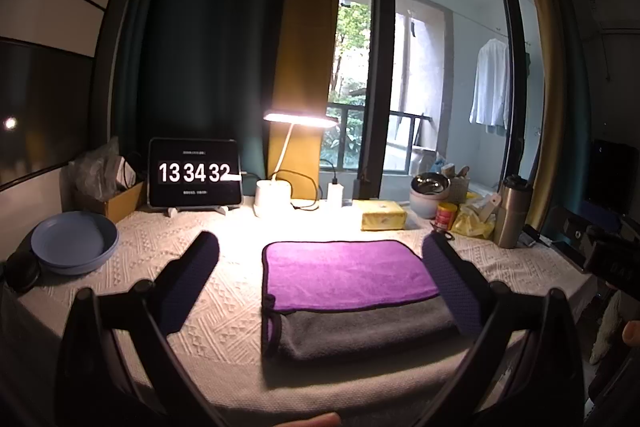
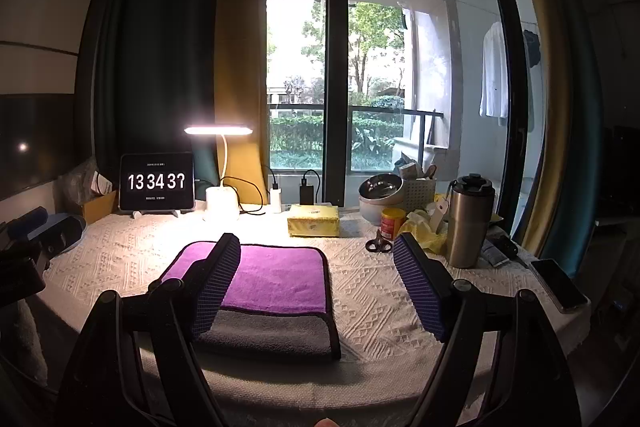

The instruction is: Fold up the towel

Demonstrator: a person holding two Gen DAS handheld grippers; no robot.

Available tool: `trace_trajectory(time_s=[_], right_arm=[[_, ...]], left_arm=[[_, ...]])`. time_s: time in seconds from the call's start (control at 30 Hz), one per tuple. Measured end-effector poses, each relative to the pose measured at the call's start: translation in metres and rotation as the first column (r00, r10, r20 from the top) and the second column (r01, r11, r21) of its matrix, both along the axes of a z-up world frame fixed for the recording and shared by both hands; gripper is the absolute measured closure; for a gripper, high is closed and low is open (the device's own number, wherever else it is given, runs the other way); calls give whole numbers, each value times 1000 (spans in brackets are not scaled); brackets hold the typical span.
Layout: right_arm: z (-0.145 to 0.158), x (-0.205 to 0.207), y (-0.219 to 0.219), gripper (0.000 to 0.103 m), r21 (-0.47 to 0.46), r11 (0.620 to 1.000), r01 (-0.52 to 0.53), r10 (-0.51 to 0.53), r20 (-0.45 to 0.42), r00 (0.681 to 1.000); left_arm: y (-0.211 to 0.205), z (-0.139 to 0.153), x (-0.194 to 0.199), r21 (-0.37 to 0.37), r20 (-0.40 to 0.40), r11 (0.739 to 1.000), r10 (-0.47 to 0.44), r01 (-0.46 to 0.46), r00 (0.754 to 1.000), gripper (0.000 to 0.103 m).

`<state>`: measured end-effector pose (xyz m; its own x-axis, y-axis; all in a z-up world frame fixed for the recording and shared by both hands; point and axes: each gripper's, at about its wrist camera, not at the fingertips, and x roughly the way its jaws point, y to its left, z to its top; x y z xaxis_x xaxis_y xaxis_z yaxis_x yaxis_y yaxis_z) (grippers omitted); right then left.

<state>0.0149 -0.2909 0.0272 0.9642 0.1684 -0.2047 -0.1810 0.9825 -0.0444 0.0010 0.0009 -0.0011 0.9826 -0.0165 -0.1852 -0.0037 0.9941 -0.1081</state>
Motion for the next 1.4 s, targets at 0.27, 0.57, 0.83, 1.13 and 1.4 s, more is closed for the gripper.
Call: trace_trajectory(time_s=[0.27,0.57,0.83,1.13,1.4], right_arm=[[-1,-1,0,21,0,1000,2,-2,-2,1000],[-1,0,0,21,0,1000,2,-2,-2,1000],[-1,0,0,21,0,1000,1,-1,-2,1000],[-2,0,0,21,0,1000,3,-3,-6,1000],[-3,-1,-1,21,3,1000,3,-3,-7,1000]], left_arm=[[-2,0,-1,3,1,1000,-1,1,1000,1],[-3,1,-2,6,0,1000,-4,4,1000,1],[-4,0,-2,5,0,1000,-2,2,1000,1],[-4,0,-2,5,1,1000,-1,1,1000,1],[-4,0,-2,5,0,1000,-1,1,1000,1]])
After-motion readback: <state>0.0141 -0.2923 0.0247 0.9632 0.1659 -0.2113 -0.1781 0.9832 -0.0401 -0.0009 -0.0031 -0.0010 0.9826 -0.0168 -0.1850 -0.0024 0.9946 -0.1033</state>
